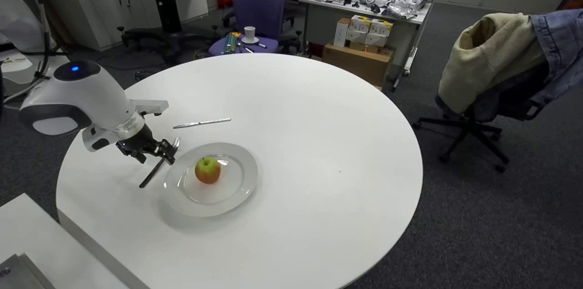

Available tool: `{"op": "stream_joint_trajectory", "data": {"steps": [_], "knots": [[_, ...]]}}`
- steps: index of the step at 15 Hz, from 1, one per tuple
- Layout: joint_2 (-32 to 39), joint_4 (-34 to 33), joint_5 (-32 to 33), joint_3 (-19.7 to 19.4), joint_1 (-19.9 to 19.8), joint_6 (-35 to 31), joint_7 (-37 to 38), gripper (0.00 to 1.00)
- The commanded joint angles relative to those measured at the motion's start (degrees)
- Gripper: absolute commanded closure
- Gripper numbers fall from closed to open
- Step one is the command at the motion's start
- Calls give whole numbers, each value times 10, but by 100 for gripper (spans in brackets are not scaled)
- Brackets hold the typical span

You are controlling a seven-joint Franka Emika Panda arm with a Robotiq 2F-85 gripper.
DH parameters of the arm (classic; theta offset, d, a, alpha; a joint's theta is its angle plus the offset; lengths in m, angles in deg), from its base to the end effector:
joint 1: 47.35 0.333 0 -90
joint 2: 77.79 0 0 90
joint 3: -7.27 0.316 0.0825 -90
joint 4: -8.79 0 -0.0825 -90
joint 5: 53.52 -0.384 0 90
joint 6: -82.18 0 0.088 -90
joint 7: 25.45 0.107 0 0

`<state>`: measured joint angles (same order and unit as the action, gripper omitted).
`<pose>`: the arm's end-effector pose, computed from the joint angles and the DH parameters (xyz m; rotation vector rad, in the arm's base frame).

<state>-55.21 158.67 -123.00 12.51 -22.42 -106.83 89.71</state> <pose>0.3729 0.1094 0.1342 -0.6182 2.8622 -0.0759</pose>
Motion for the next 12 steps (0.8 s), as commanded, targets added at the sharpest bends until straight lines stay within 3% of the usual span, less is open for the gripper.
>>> {"op": "stream_joint_trajectory", "data": {"steps": [1, 12], "knots": [[35, 15, 12, -62, 66, -13, 0, 0], [104, 11, 10, -287, 338, 13, 0, 0]]}}
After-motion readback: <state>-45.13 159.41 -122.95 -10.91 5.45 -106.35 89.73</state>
